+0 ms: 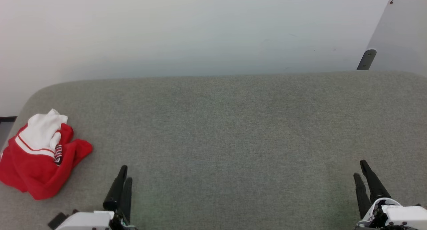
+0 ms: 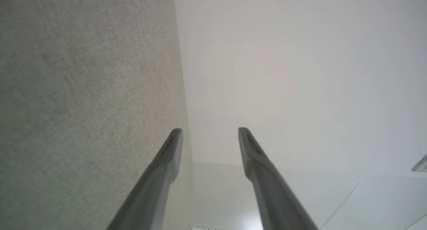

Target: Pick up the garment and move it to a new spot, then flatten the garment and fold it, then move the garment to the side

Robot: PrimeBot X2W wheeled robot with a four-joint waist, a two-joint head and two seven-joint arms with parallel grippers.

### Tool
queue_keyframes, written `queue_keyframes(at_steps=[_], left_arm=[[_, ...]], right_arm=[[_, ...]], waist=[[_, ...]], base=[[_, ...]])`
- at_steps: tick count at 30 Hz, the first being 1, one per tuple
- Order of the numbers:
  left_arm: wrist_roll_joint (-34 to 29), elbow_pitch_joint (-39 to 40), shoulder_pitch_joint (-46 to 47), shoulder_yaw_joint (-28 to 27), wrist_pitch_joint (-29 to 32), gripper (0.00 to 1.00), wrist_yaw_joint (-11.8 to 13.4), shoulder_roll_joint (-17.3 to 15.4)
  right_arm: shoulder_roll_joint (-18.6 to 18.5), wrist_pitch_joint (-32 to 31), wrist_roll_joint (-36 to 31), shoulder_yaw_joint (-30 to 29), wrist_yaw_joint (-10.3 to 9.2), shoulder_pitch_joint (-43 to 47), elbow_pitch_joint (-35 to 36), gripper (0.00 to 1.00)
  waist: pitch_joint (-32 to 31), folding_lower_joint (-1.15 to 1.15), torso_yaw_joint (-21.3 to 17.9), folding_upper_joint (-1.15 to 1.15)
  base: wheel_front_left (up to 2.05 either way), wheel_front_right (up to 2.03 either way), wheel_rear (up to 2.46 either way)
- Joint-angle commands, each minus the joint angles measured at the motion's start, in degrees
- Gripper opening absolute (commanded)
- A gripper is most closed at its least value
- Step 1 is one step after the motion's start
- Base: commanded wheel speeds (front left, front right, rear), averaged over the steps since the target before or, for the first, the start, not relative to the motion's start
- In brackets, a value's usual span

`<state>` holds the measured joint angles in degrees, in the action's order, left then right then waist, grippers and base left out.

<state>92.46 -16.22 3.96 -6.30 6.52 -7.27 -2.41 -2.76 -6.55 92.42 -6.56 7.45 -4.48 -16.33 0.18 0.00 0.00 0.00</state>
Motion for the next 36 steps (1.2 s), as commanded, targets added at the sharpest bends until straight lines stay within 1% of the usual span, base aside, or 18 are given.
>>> queue_keyframes(at_steps=[1,8,13,20,24,28,34,36], left_arm=[[-0.54,0.68,0.72,0.01,-0.59,1.0,-0.02,-0.21],[-3.79,1.0,1.1,0.44,-2.67,1.0,-0.04,-0.65],[-8.73,1.45,1.2,-0.19,-4.04,1.0,-0.06,-0.61],[-18.1,2.19,1.04,-0.63,-5.81,1.0,0.12,-0.39],[-22.93,2.78,1.04,-0.7,-6.77,1.0,0.3,-0.33],[-28.35,3.34,0.83,-0.4,-7.67,1.0,1.04,-0.32],[-34.05,4.29,0.45,0.59,-8.97,1.0,2.18,-0.35],[-35.13,4.42,0.4,0.8,-9.18,1.0,2.28,-0.36]], right_arm=[[-0.06,0.31,-0.01,0.16,0.0,-0.85,0.61,1.0],[-0.49,1.84,-1.21,1.0,0.01,-2.11,0.63,1.0],[-1.63,3.78,-4.91,2.6,0.01,-2.89,0.25,1.0],[-2.4,5.8,-10.02,4.48,0.01,-3.94,-0.19,1.0],[-3.1,6.78,-14.89,5.19,0.01,-4.52,-0.11,1.0],[-3.5,7.69,-20.53,5.85,0.01,-4.68,0.16,1.0],[-3.95,8.99,-29.36,6.93,0.02,-4.7,0.36,1.0],[-4.01,9.23,-30.56,7.12,0.02,-4.68,0.41,1.0]], waist=[[0.01,0.0,0.02,0.0],[0.0,0.0,0.07,0.0],[0.0,0.0,0.11,0.0],[0.06,0.0,0.18,0.0],[0.11,0.0,0.24,0.0],[0.16,0.0,0.29,0.0],[0.2,0.0,0.41,0.0],[0.22,0.0,0.44,0.0]], base=[[0.0,0.0,0.0],[0.0,0.0,0.0],[0.0,0.0,0.0],[0.0,0.0,0.0],[0.0,0.0,0.0],[0.0,0.0,0.0],[0.0,0.0,0.0],[0.0,0.0,0.0]])
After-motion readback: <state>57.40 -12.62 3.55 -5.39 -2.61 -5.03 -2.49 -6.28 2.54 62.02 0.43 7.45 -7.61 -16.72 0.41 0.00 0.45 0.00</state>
